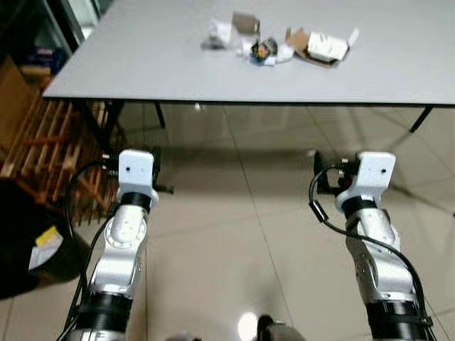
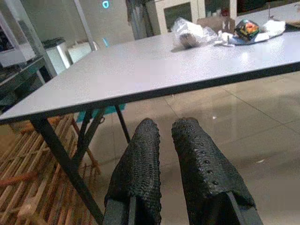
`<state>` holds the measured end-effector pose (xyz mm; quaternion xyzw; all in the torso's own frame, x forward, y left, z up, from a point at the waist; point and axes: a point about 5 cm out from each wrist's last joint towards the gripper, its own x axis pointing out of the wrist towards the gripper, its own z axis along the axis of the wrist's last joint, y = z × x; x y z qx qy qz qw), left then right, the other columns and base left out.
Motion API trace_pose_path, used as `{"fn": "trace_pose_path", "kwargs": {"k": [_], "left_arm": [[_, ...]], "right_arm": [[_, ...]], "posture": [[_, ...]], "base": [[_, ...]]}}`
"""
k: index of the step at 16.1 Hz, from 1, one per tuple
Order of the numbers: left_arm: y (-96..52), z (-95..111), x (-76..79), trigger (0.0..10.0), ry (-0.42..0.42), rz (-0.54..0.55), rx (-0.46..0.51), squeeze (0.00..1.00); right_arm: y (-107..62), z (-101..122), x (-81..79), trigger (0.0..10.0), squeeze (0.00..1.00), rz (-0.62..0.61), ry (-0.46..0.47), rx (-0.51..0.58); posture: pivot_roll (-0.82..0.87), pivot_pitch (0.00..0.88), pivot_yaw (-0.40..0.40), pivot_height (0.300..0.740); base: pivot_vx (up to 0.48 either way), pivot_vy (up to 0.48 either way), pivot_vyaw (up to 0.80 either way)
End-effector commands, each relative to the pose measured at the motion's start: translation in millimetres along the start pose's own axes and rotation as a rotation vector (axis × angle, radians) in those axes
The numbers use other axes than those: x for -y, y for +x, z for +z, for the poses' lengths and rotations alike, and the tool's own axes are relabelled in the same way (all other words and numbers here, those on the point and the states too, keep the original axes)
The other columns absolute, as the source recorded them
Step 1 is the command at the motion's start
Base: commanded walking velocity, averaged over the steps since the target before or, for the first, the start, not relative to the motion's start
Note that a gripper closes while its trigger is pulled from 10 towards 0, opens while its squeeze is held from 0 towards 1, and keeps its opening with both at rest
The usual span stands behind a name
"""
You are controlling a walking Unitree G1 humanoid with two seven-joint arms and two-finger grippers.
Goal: Picking trash to rubbish bin
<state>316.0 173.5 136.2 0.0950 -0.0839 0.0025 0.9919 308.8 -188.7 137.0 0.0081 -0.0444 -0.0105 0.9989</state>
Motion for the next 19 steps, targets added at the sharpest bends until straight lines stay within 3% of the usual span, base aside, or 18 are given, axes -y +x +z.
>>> {"fn": "trace_pose_path", "kwargs": {"k": [1, 9, 19], "left_arm": [[-0.9, -0.4, -0.6, 10.0, 0.004, 0.007, -0.002, 0.0], [4.3, 11.3, 1.8, 10.0, 0.004, -0.001, 0.047, 0.0], [5.2, 12.5, 3.3, 10.0, 0.013, -0.004, 0.047, 0.0]], "right_arm": [[0.6, 1.9, 0.8, 10.0, 0.0, -0.004, 0.002, 0.008], [3.9, 12.2, 2.3, 10.0, 0.0, -0.017, 0.016, 0.065], [5.1, 10.5, 2.4, 10.0, 0.0, -0.023, 0.016, 0.052]], "posture": [[-0.01, 0.157, 0.047, 0.74], [-0.01, 0.159, 0.049, 0.74], [-0.01, 0.171, 0.045, 0.74]], "base": [[0.244, 0.0, 0.0], [0.245, 0.0, 0.0], [0.256, 0.0, 0.0]]}}
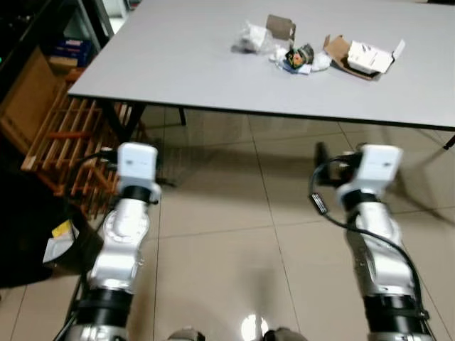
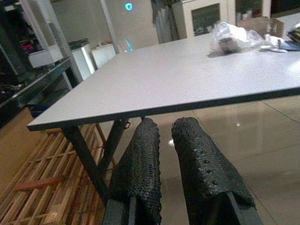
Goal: Picking trash to rubbish bin
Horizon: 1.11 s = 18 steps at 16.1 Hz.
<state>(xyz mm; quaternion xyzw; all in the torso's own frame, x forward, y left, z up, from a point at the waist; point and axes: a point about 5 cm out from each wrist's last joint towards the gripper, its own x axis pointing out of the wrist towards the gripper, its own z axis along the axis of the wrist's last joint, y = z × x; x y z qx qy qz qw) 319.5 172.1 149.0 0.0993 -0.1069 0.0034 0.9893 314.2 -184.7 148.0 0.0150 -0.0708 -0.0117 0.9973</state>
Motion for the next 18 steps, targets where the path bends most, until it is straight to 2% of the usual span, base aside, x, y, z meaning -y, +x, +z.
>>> {"fn": "trace_pose_path", "kwargs": {"k": [1, 7, 11, 18], "left_arm": [[-0.4, 0.3, 4.4, 10.0, 0.004, -0.009, 0.0, 0.0], [-0.7, -0.8, 5.4, 10.0, 0.003, -0.01, -0.007, 0.0], [-0.5, -0.1, 4.8, 10.0, 0.003, -0.006, -0.004, 0.0], [0.5, 1.4, 4.7, 10.0, 0.002, -0.007, 0.002, 0.0]], "right_arm": [[-1.1, 0.0, 6.6, 10.0, 0.0, -0.02, 0.001, -0.001], [-0.8, -0.9, 3.7, 10.0, 0.0, -0.011, 0.01, -0.005], [-0.7, -0.8, 3.4, 10.0, 0.0, -0.009, 0.016, -0.003], [-1.3, -1.9, 3.3, 10.0, 0.0, -0.013, 0.008, -0.004]], "posture": [[-0.01, 0.171, 0.045, 0.74], [-0.01, 0.172, 0.045, 0.74], [-0.01, 0.172, 0.044, 0.74], [-0.01, 0.165, 0.049, 0.74]], "base": [[0.304, 0.0, 0.0], [0.323, 0.0, 0.0], [0.328, 0.0, -0.74], [0.327, 0.0, 0.0]]}}
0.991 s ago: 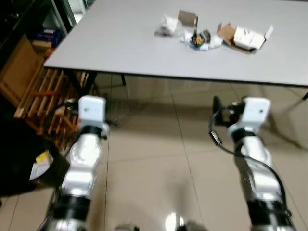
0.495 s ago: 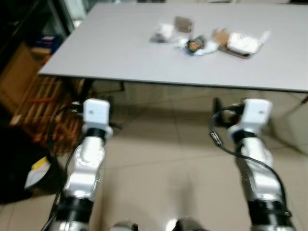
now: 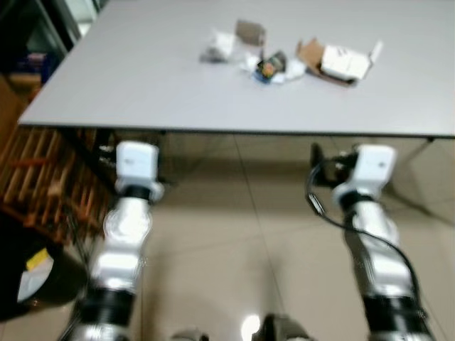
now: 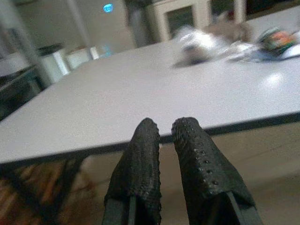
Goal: Picking trash to rubbish bin
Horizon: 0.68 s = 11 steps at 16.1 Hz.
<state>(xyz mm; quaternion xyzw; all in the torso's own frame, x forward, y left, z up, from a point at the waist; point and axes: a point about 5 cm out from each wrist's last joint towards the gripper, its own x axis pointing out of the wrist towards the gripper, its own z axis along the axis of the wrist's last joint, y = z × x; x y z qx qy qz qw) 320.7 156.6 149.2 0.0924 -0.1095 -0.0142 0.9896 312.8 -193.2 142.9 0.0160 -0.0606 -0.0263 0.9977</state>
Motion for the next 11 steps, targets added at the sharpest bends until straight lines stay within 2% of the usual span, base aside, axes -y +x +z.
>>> {"fn": "trace_pose_path", "kwargs": {"k": [1, 11], "left_arm": [[-1.3, -1.3, -10.6, 10.0, 0.019, 0.026, -0.005, 0.0], [1.8, 3.0, -11.5, 10.0, 0.02, 0.026, 0.011, 0.0]], "right_arm": [[0.4, 2.5, -5.8, 10.0, 0.0, 0.018, 0.008, 0.016], [0.6, 2.6, -8.0, 10.0, 0.0, 0.023, 0.011, 0.02]], "posture": [[-0.01, 0.163, 0.049, 0.74], [-0.01, 0.161, 0.051, 0.74]], "base": [[0.326, 0.0, 0.0], [0.324, 0.0, 0.0]]}}
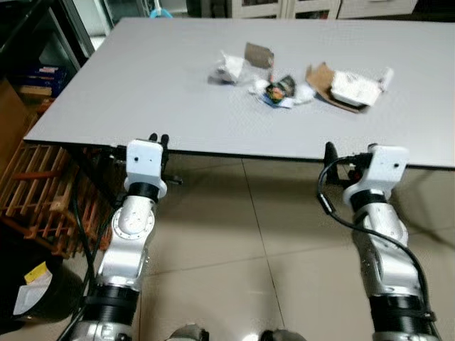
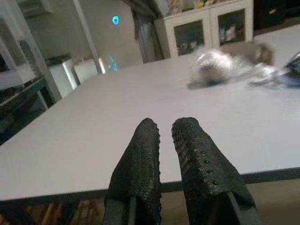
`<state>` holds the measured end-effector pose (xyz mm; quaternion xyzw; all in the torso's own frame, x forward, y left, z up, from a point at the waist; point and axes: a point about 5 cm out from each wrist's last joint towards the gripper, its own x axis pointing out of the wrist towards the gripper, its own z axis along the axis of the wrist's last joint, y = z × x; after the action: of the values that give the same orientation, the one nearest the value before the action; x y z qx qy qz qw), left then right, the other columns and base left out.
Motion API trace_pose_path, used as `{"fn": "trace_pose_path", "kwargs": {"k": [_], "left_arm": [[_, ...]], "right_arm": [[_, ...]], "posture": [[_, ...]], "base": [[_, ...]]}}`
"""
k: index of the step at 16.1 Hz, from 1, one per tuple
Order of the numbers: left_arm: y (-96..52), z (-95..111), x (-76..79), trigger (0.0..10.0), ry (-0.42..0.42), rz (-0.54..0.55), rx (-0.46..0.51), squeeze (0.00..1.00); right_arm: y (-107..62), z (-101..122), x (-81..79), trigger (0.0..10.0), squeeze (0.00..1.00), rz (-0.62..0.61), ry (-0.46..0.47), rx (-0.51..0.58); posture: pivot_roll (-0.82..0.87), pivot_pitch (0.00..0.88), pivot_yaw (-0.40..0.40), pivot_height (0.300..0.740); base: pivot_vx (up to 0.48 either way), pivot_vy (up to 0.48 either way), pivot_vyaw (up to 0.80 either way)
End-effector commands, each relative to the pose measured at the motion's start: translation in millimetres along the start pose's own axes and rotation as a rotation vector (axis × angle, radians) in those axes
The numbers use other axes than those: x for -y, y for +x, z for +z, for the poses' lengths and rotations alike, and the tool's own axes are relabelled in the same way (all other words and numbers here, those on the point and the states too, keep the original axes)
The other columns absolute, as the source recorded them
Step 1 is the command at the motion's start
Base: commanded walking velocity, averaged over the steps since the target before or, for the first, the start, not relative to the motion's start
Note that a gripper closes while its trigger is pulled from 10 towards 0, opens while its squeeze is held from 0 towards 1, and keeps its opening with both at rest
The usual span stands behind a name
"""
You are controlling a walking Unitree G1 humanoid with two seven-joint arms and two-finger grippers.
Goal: Picking trash to rubbish bin
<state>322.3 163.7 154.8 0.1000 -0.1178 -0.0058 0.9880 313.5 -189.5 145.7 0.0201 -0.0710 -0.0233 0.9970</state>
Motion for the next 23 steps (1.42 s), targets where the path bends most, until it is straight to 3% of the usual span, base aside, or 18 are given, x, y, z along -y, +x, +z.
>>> {"fn": "trace_pose_path", "kwargs": {"k": [1, 12, 16, 23], "left_arm": [[-0.5, -0.5, -3.4, 10.0, 0.003, 0.01, -0.003, 0.0], [1.0, 2.9, -1.3, 10.0, 0.0, -0.001, 0.006, 0.0], [0.6, 2.3, -1.3, 10.0, -0.001, -0.001, 0.003, 0.0], [1.3, 2.1, -0.8, 10.0, -0.001, -0.001, 0.003, 0.0]], "right_arm": [[-0.1, 0.1, -4.0, 10.0, 0.0, 0.017, 0.001, -0.001], [0.5, -0.5, -3.7, 10.0, 0.0, 0.015, 0.017, -0.006], [0.8, -0.2, -3.3, 10.0, 0.0, 0.013, 0.016, -0.005], [2.0, -0.4, -2.1, 10.0, 0.0, 0.007, 0.012, -0.004]], "posture": [[-0.01, 0.165, 0.051, 0.74], [-0.01, 0.172, 0.05, 0.74], [0.0, 0.171, 0.049, 0.74], [0.0, 0.169, 0.048, 0.74]], "base": [[0.326, 0.0, 0.0], [0.326, 0.0, 0.0], [0.325, 0.0, -0.71], [0.325, 0.0, 0.0]]}}
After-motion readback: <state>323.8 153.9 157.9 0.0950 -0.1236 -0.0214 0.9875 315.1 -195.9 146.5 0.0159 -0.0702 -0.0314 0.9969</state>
